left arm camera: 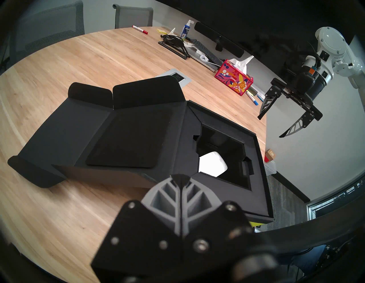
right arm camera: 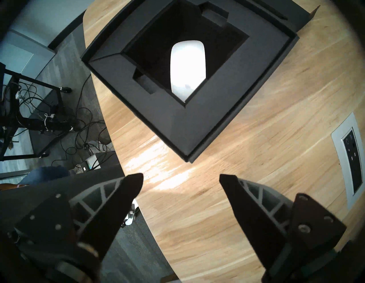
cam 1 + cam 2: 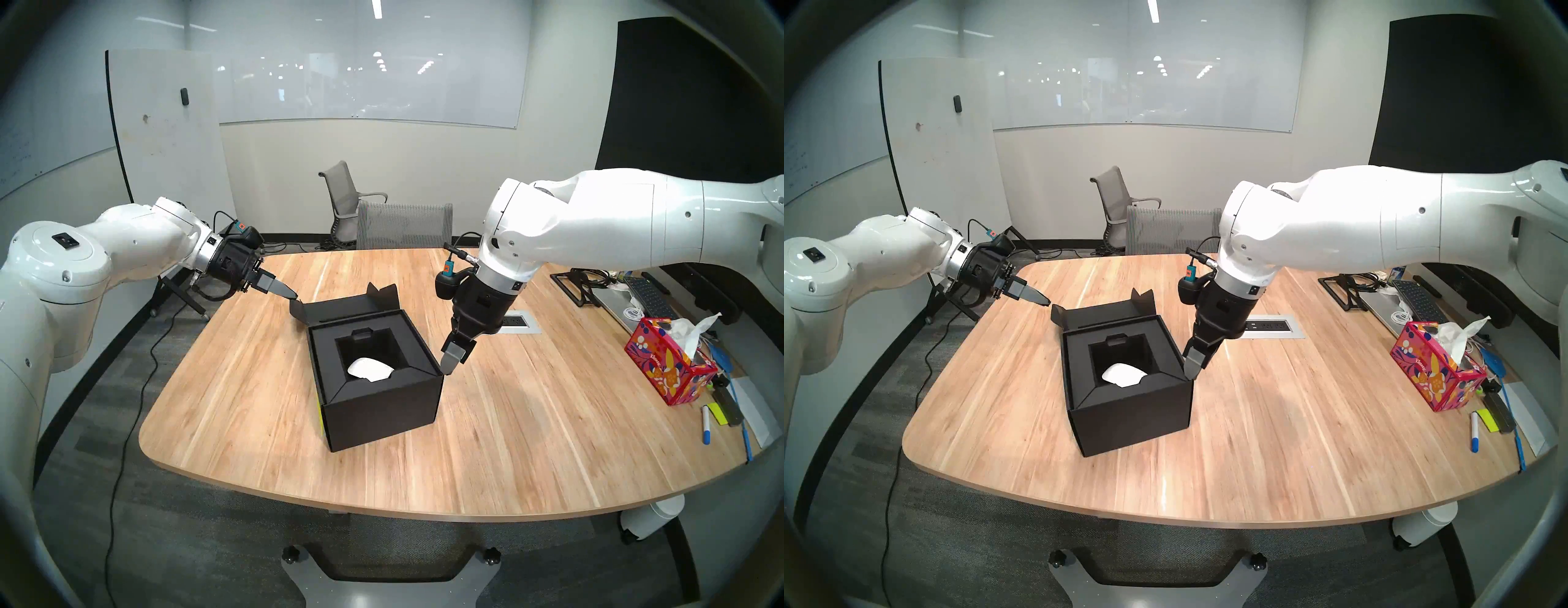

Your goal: Open the box and place the mouse inside

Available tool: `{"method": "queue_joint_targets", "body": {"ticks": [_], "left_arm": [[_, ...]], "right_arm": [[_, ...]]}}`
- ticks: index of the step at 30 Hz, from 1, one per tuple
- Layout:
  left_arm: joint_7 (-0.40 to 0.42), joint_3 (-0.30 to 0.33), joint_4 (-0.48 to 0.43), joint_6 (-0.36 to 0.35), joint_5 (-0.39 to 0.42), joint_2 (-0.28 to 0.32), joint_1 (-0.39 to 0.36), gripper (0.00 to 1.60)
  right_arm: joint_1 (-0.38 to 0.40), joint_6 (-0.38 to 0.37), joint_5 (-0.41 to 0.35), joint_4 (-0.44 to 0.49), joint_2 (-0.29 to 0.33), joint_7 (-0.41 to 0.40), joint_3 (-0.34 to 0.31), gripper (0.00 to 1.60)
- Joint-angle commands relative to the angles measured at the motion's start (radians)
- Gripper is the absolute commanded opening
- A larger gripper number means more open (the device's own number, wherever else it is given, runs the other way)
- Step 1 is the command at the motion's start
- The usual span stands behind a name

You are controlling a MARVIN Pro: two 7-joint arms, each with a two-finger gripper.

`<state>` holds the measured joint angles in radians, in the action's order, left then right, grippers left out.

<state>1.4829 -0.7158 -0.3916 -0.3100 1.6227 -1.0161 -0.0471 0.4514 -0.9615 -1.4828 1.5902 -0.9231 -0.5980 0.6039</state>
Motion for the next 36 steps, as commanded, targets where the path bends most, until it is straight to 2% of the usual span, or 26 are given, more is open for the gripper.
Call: {"method": "queue_joint_targets", "body": {"ticks": [1, 2, 9, 10, 13, 14, 16, 17, 20, 22, 26, 28, 31, 36], "left_arm": [[0.001, 0.007, 0.000, 0.000, 0.004, -0.002, -0.018, 0.00], [0.001, 0.007, 0.000, 0.000, 0.004, -0.002, -0.018, 0.00], [0.001, 0.008, 0.000, 0.000, 0.004, -0.002, -0.017, 0.00], [0.001, 0.008, 0.001, 0.000, 0.004, -0.002, -0.017, 0.00], [0.001, 0.008, 0.001, 0.000, 0.004, -0.002, -0.017, 0.00], [0.001, 0.008, 0.001, 0.000, 0.004, -0.002, -0.017, 0.00], [0.001, 0.008, 0.001, 0.000, 0.004, -0.002, -0.017, 0.00], [0.001, 0.008, 0.001, 0.000, 0.004, -0.002, -0.017, 0.00], [0.001, 0.008, 0.001, 0.000, 0.004, -0.002, -0.017, 0.00], [0.001, 0.008, 0.001, 0.000, 0.004, -0.002, -0.017, 0.00], [0.001, 0.009, 0.001, 0.000, 0.004, -0.002, -0.017, 0.00], [0.001, 0.009, 0.001, 0.000, 0.004, -0.002, -0.017, 0.00], [0.001, 0.009, 0.001, 0.000, 0.004, -0.002, -0.017, 0.00], [0.001, 0.009, 0.001, 0.000, 0.004, -0.002, -0.017, 0.00]], "right_arm": [[0.069, 0.002, -0.037, 0.091, 0.122, 0.046, 0.018, 1.47], [0.073, 0.002, -0.041, 0.095, 0.114, 0.052, 0.031, 1.47], [0.098, 0.002, -0.063, 0.187, 0.210, 0.118, 0.074, 1.49], [0.104, 0.002, -0.066, 0.191, 0.197, 0.129, 0.088, 1.50], [0.114, 0.007, -0.071, 0.226, 0.247, 0.161, 0.101, 1.49], [0.118, 0.010, -0.073, 0.230, 0.244, 0.170, 0.110, 1.50], [0.126, 0.017, -0.073, 0.258, 0.294, 0.197, 0.116, 1.51], [0.131, 0.022, -0.074, 0.262, 0.282, 0.209, 0.127, 1.51], [0.147, 0.042, -0.074, 0.295, 0.323, 0.249, 0.137, 1.57], [0.153, 0.048, -0.074, 0.302, 0.327, 0.258, 0.140, 1.60], [0.182, 0.105, -0.068, 0.354, 0.397, 0.331, 0.148, 1.60], [0.185, 0.116, -0.069, 0.355, 0.392, 0.339, 0.151, 1.60], [0.193, 0.180, -0.063, 0.398, 0.451, 0.398, 0.156, 1.60], [0.194, 0.243, -0.059, 0.434, 0.482, 0.446, 0.169, 1.60]]}}
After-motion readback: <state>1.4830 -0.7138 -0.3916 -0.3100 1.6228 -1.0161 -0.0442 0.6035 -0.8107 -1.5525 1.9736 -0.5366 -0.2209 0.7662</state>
